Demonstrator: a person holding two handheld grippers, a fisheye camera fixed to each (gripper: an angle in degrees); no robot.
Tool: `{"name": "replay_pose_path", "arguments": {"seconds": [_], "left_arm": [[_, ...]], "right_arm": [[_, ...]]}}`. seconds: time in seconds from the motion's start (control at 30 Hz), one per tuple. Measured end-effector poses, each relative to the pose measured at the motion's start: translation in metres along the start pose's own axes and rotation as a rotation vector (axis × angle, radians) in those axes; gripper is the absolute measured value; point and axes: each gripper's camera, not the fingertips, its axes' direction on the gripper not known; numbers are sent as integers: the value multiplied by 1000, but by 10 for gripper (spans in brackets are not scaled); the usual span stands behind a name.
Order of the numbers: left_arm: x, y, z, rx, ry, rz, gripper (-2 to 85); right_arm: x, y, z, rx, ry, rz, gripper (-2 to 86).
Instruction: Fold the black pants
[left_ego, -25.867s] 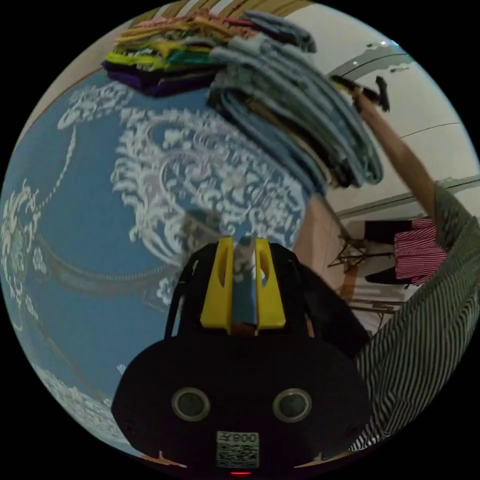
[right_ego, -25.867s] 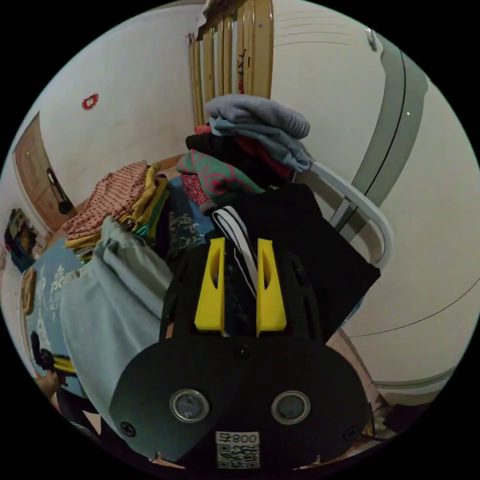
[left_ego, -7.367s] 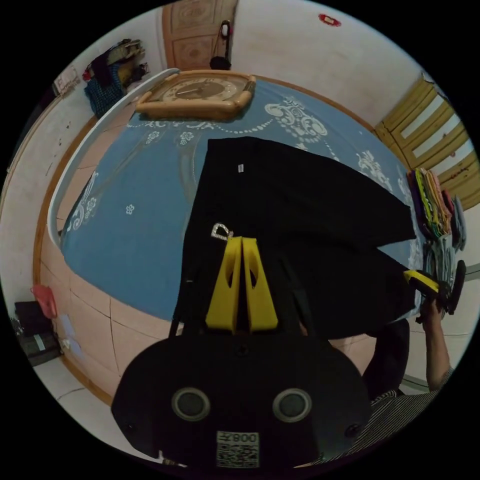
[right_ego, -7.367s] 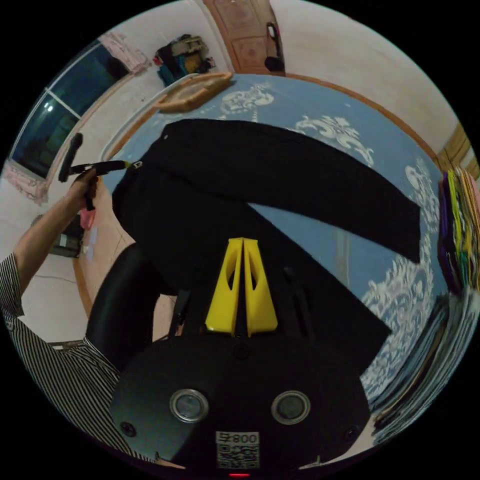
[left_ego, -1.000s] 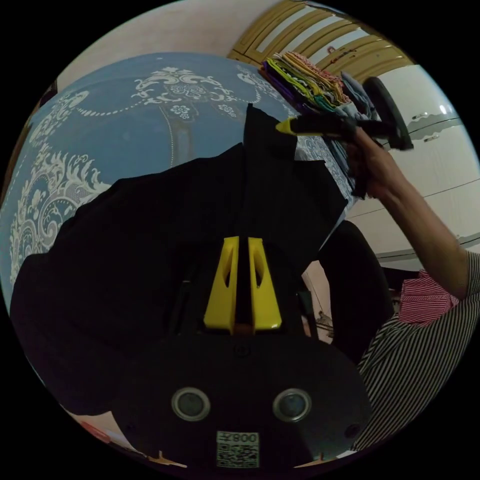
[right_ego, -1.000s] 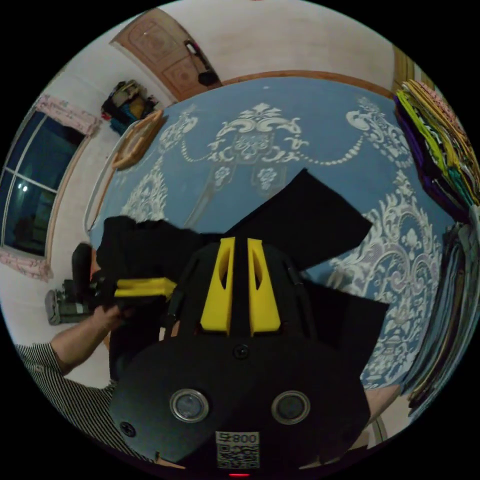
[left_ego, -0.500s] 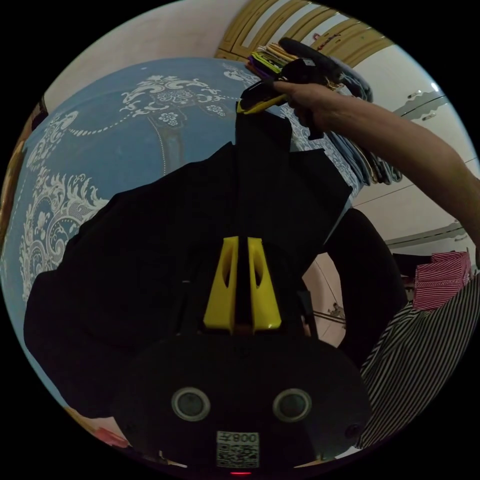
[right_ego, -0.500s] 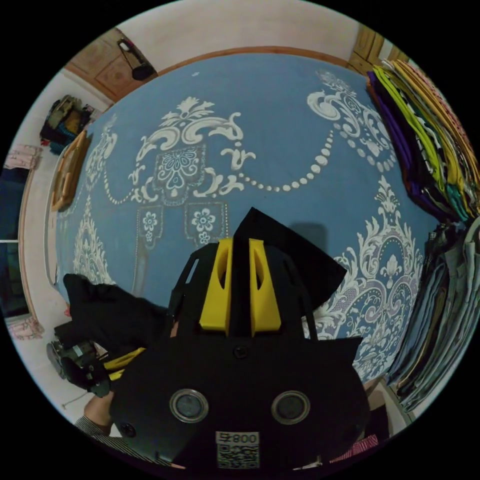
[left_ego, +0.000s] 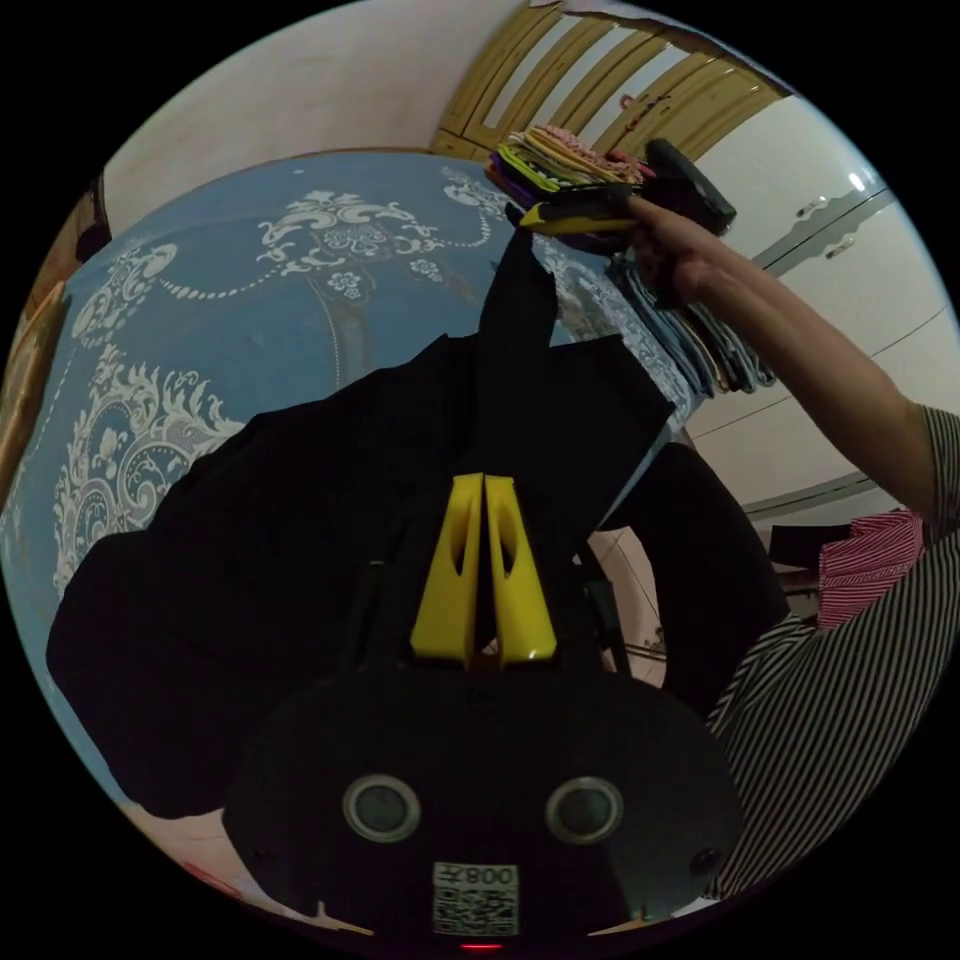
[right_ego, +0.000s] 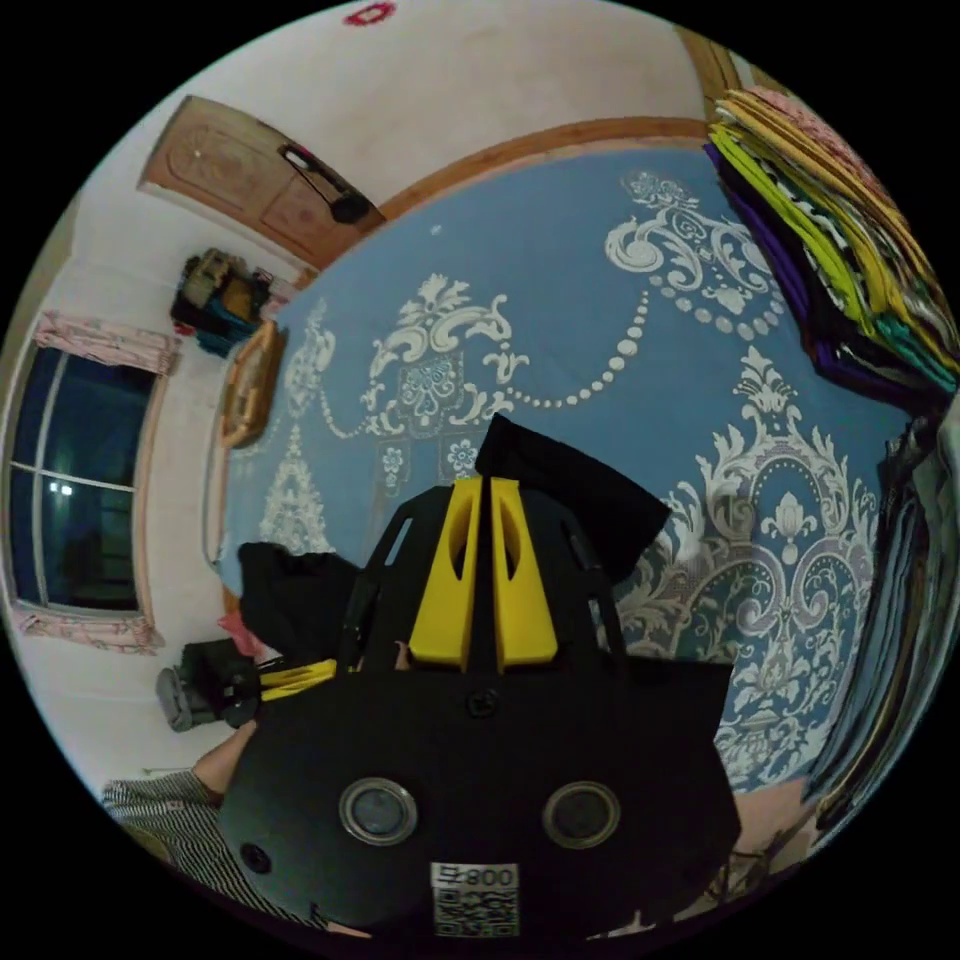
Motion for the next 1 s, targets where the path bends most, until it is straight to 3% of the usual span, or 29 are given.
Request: {"name": "replay_pose_path", "arguments": {"seconds": [0.33,0.63,1.0], "left_arm": [[48,-15,15,-49,10,128,2],[71,-29,47,-234,-84,184,2],[68,-41,51,-309,-122,193,3]], "right_arm": [[145,130,-112,168,-230,167,11],[255,216,-107,117,-339,394,10],[294,254,-95,125,-359,389,7]]}}
